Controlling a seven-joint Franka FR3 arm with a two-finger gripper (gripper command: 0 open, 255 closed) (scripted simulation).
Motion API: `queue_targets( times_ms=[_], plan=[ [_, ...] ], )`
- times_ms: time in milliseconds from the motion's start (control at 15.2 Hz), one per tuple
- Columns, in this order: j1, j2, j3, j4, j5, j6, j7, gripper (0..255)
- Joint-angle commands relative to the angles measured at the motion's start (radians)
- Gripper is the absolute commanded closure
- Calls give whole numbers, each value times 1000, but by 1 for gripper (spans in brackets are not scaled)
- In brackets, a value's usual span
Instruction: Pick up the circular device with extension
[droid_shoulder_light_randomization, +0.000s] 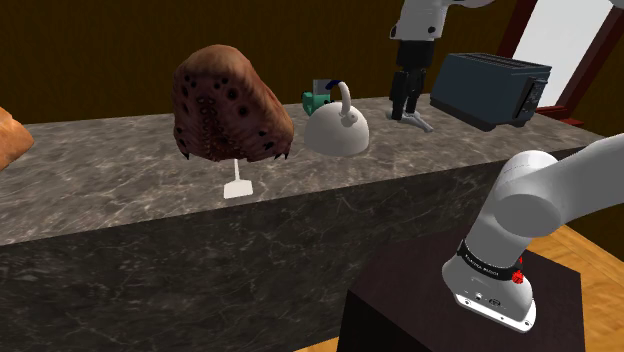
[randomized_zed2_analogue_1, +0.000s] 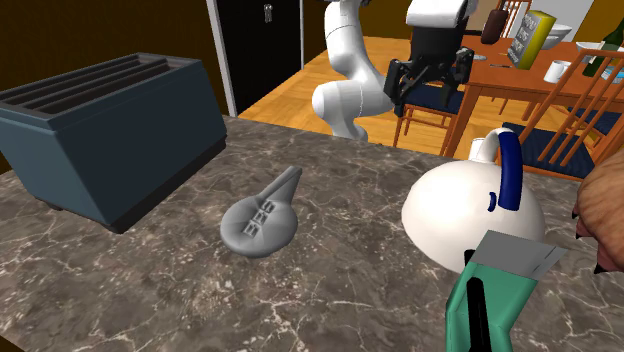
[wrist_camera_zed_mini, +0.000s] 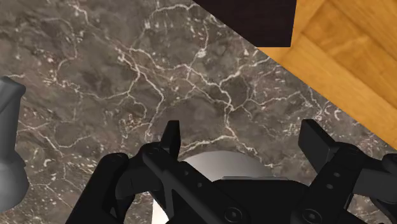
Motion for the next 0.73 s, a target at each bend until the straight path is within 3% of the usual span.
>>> queue_targets(
  times_ms=[0, 660],
  plan=[
    [0, 0, 0, 0, 0, 0, 0, 0],
    [-145, 142, -122, -1, -116, 175, 25, 0]
  ],
)
